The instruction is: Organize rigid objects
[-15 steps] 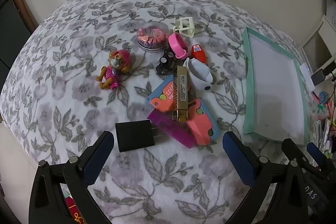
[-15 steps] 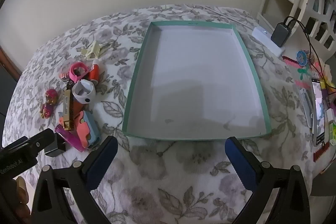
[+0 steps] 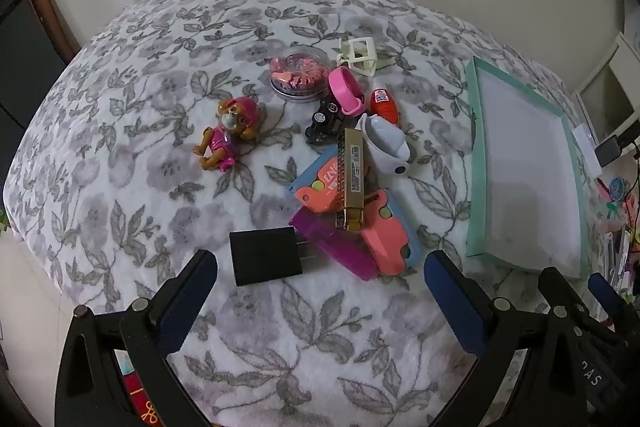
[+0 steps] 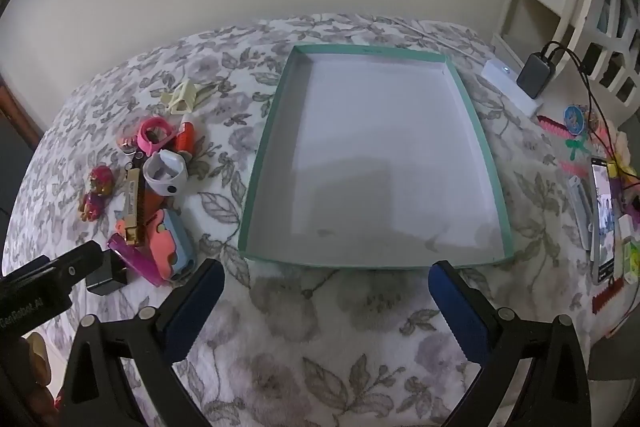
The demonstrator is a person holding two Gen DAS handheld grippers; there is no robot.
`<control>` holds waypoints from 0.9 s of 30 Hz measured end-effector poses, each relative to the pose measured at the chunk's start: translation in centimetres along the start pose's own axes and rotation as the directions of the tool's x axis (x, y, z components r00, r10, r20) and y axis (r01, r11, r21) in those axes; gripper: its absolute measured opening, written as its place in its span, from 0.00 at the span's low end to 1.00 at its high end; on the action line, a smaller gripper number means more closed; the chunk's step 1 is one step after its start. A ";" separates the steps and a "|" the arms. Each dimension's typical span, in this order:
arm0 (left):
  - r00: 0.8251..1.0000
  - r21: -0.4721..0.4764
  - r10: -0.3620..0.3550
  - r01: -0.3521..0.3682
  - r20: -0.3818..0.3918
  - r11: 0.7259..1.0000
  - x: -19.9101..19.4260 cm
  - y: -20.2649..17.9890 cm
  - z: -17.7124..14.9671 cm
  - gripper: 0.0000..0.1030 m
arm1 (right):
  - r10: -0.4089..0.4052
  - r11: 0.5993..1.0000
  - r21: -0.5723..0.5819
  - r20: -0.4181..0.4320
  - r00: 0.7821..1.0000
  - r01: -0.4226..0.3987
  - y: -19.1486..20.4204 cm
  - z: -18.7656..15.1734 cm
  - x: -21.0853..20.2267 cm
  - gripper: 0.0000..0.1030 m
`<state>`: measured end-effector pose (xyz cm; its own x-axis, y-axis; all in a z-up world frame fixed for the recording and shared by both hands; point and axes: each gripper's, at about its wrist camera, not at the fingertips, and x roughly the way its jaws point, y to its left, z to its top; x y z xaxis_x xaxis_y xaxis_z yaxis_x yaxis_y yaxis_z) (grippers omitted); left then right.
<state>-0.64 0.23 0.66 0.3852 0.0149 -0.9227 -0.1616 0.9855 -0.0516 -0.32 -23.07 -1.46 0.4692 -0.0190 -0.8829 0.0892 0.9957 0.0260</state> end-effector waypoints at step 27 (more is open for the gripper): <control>0.999 -0.010 -0.018 0.019 0.036 1.000 -1.4 -0.3 -0.8 1.00 | -0.010 1.000 -0.007 0.045 0.999 0.010 -0.9 -1.1 -2.1 1.00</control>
<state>-1.89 -0.22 1.69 0.4208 0.0031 -0.9071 -0.1634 0.9839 -0.0725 -2.37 -23.81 -0.11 0.5077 -0.0331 -0.8609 0.0879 0.9960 0.0136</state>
